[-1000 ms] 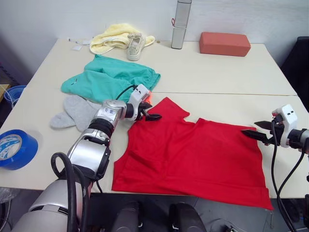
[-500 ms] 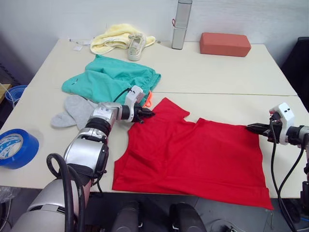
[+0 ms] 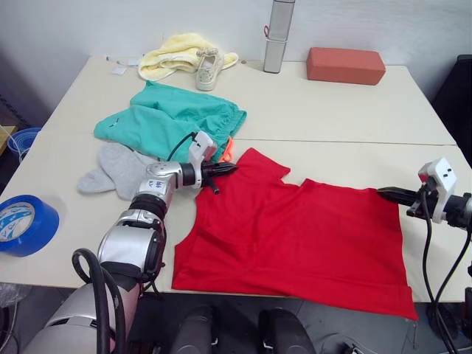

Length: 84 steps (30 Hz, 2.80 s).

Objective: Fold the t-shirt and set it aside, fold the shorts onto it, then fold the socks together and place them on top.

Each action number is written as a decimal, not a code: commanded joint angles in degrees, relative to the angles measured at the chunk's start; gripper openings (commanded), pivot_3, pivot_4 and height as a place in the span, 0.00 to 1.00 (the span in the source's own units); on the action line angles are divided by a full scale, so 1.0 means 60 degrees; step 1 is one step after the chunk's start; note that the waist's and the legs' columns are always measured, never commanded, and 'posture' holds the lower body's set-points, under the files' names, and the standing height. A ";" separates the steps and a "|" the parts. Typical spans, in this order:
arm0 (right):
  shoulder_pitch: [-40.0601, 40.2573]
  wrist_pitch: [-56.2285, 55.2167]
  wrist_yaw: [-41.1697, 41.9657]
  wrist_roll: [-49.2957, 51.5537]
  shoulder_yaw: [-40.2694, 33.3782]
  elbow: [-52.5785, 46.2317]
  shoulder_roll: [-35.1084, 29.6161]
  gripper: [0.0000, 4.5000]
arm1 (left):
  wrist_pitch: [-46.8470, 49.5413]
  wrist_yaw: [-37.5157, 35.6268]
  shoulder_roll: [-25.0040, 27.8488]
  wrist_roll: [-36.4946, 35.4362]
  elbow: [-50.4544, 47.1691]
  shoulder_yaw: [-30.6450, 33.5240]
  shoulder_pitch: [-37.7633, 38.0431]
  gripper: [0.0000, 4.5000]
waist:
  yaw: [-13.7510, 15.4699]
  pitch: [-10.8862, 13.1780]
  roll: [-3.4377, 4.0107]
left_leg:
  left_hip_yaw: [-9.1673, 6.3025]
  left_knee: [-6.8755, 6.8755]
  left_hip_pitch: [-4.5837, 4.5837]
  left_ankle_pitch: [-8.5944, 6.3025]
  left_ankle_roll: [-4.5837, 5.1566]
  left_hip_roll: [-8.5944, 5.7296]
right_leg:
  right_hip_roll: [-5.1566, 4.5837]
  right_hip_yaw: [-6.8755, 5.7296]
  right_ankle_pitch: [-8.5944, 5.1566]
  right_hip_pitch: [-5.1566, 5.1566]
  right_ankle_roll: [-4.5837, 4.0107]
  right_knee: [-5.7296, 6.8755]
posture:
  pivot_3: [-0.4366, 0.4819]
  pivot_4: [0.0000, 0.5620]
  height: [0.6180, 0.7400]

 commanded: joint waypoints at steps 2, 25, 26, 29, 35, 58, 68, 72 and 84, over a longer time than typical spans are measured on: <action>0.0867 -0.0910 0.0315 0.0615 -0.0778 -0.0931 -0.0234 0.00 | -0.1678 -0.0537 0.0383 0.0080 -0.0807 -0.0070 0.0662 0.00 | -0.0001 0.0000 0.0000 | -0.0002 0.0009 0.0002 -0.0002 0.0003 0.0000 | -0.0001 0.0000 0.0000 0.0005 0.0000 0.0002 | 0.48 0.27 1.00; 0.3950 -0.4366 -0.0191 0.1132 -0.1569 -0.2482 0.0749 0.00 | -0.5729 -0.0769 0.0995 -0.0029 -0.1994 -0.0159 0.2627 0.00 | -0.0005 0.0000 -0.0001 | -0.0025 0.0028 0.0007 -0.0007 0.0012 0.0005 | -0.0008 0.0002 0.0000 0.0025 0.0000 0.0008 | 0.48 0.27 1.00; 0.4023 -0.4432 -0.0206 0.1135 -0.1572 -0.2494 0.0759 0.00 | -0.5799 -0.0792 0.1025 -0.0032 -0.2014 -0.0180 0.2684 0.00 | -0.0003 0.0000 -0.0001 | -0.0025 0.0028 0.0007 -0.0007 0.0012 0.0005 | -0.0009 0.0003 0.0000 0.0026 0.0000 0.0007 | 0.48 0.27 1.00; 0.4283 -0.4750 -0.0154 0.1107 -0.1524 -0.2492 0.0776 0.00 | -0.6135 -0.0835 0.1175 0.0095 -0.2070 -0.0334 0.2890 0.00 | -0.0002 0.0000 -0.0001 | -0.0029 0.0030 0.0007 -0.0008 0.0014 0.0005 | -0.0011 0.0007 0.0000 0.0028 0.0000 0.0007 | 0.48 0.27 1.00; 0.4430 -0.5159 -0.0273 0.0894 -0.1266 -0.2418 0.0875 0.00 | -0.6294 -0.0944 0.1375 0.0201 -0.2208 -0.0654 0.3175 0.00 | -0.0002 0.0000 -0.0001 | -0.0031 0.0030 0.0009 -0.0010 0.0017 0.0005 | -0.0014 0.0018 0.0000 0.0031 0.0000 0.0007 | 0.48 0.27 1.00; 0.5287 0.1325 0.0257 0.3029 -0.2037 -0.6408 -0.0845 1.00 | 0.8594 -0.1406 0.2546 -0.2405 -0.6132 -0.0445 0.1866 1.00 | 0.0085 0.0003 0.0005 | -0.0075 0.0038 0.0005 -0.0025 0.0042 -0.0008 | -0.0028 0.0034 -0.0001 0.0061 -0.0004 0.0008 | 0.48 0.27 1.00; 0.4184 0.1848 0.0481 0.2554 -0.1440 -0.5953 -0.0782 1.00 | 0.9751 0.0510 0.1270 -0.1558 -0.3900 -0.0940 0.0151 1.00 | 0.0035 0.0007 -0.0001 | -0.0060 0.0043 0.0002 -0.0019 0.0034 -0.0006 | -0.0017 0.0034 -0.0001 0.0050 -0.0003 0.0010 | 0.48 0.27 1.00; 0.4026 0.1675 0.0656 0.2341 -0.1381 -0.5693 -0.0829 1.00 | 0.9792 0.0664 0.0852 -0.1510 -0.3058 -0.0883 -0.0301 1.00 | 0.0066 0.0007 -0.0001 | -0.0051 0.0052 0.0003 -0.0016 0.0032 -0.0007 | -0.0017 0.0037 0.0000 0.0050 0.0000 0.0013 | 0.48 0.27 1.00; 0.4013 0.1041 0.1273 0.1853 -0.1584 -0.4620 -0.1107 1.00 | 0.8665 0.1026 0.0042 -0.0987 -0.1176 -0.0835 -0.0735 0.87 | 0.0289 0.0005 0.0001 | -0.0055 0.0063 0.0006 -0.0015 0.0033 -0.0022 | -0.0027 0.0041 0.0006 0.0058 0.0010 0.0013 | 0.48 0.27 1.00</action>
